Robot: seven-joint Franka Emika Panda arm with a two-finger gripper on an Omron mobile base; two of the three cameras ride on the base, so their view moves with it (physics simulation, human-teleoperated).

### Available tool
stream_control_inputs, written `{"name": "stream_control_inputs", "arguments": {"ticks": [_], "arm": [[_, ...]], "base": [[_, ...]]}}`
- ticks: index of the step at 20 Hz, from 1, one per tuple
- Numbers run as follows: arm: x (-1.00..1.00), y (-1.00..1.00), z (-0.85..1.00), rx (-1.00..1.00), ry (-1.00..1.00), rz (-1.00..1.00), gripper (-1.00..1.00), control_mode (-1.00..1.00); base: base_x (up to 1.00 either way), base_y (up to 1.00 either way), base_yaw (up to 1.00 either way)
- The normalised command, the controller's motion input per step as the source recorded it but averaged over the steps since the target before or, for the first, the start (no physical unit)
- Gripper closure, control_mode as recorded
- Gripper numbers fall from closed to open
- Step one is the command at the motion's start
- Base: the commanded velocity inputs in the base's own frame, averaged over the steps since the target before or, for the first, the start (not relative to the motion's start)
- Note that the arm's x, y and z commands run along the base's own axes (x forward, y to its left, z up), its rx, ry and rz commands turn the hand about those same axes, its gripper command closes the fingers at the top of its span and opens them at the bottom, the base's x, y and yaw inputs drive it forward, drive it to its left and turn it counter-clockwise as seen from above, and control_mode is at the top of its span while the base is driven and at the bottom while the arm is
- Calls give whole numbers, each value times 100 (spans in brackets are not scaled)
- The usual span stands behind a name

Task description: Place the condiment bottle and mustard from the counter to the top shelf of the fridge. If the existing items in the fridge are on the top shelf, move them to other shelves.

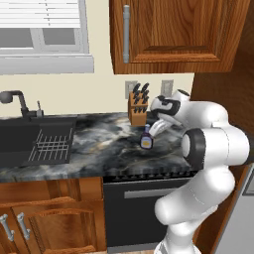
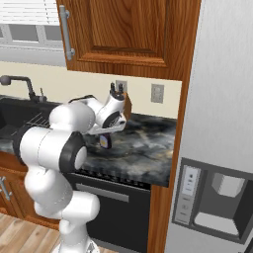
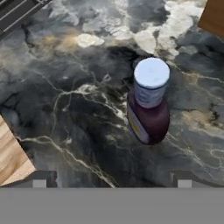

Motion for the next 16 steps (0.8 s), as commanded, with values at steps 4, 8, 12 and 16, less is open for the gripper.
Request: {"name": "stream_control_inputs", "arguments": {"ticks": [4,8,12,16], "arm": [[33,0,-20,0,4,8,-100,-100],[34,0,-36,2,1,8,-100,-100],[32,0,-30,3,0,9,-100,-100],[31,0,-19,3,0,8,-100,-100]], "base": [[0,0,0],[0,0,0],[0,0,0],[0,0,0]]}}
